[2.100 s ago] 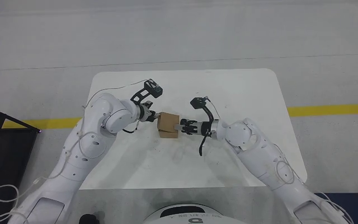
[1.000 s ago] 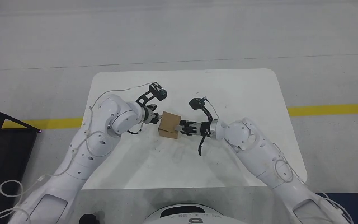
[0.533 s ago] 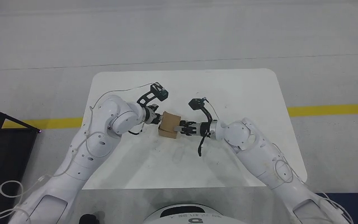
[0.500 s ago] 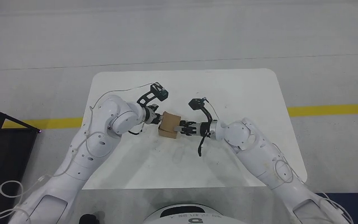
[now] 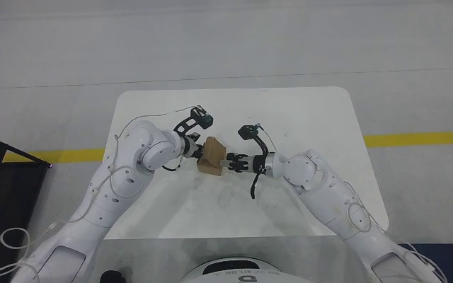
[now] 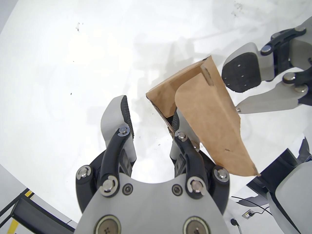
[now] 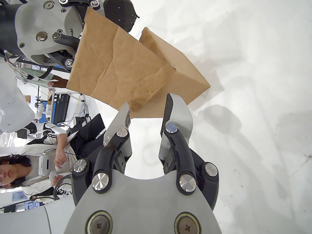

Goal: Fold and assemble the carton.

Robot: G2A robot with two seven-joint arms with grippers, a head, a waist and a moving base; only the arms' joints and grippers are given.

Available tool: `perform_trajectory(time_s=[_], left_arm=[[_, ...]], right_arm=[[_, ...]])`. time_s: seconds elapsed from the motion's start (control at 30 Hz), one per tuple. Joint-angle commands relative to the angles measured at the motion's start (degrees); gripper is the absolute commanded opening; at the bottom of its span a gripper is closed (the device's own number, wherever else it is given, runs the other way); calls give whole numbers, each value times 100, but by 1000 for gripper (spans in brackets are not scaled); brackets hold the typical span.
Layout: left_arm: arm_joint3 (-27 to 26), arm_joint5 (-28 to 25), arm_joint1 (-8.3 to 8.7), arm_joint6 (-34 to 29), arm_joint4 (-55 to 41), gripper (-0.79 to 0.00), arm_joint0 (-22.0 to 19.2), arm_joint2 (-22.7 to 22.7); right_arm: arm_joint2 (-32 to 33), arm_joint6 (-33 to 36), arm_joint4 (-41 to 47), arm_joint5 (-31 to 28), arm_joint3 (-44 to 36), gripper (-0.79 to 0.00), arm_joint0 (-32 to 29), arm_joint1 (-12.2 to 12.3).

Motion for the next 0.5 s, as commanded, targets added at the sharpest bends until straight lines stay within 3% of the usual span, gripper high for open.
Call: perform_trajectory(time_s=[0.0, 0.47], left_arm=[[6, 6, 1, -4, 18, -360, -8, -4], [17, -93, 8, -73, 9, -419, 19, 20]], right_arm=[[3, -10, 6, 2, 0, -465, -2, 0], [-79, -25, -12, 78, 125, -465, 91, -25]])
